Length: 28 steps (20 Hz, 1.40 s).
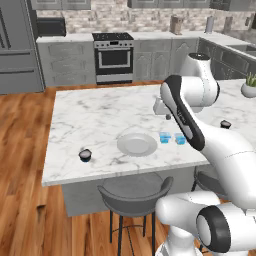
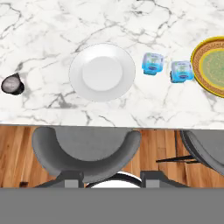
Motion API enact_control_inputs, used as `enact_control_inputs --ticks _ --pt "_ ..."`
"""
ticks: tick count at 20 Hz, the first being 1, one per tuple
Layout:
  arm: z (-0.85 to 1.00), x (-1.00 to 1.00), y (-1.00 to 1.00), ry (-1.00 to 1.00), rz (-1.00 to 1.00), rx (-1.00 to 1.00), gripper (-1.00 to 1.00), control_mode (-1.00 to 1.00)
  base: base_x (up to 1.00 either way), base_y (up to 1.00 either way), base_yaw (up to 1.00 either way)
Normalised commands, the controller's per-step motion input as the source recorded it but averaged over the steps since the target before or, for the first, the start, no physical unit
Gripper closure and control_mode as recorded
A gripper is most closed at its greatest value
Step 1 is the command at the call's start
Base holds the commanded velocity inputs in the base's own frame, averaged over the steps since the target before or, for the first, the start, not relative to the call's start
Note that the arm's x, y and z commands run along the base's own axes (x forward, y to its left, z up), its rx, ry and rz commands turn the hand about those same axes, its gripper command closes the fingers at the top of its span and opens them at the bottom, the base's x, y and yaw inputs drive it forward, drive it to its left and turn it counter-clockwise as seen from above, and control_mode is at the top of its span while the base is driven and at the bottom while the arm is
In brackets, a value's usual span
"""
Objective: Place two yogurt containers on each plate.
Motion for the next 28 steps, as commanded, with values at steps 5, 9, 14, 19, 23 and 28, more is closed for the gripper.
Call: enact_control_inputs --ticks 5,9,14,19,23,28 --pt "-0.05 -0.01 0.26 0.00 -0.01 -0.01 -1.00 -1.00 0.00 0.00 0.00" --pt "-0.17 0.00 0.94 0.00 -0.18 -0.12 -1.00 -1.00 0.00 0.00 0.00" --pt "-0.29 0.00 0.87 0.07 -0.19 -0.07 -1.00 -1.00 0.00 0.00 0.00" --pt "-0.35 -0.10 0.58 0.00 -0.11 0.00 -1.00 -1.00 0.00 0.00 0.00" --pt "-0.33 -0.18 0.47 0.00 -0.15 0.09 -1.00 -1.00 0.00 0.00 0.00" --pt "-0.30 -0.16 0.44 -0.04 -0.10 0.23 -1.00 -1.00 0.00 0.00 0.00"
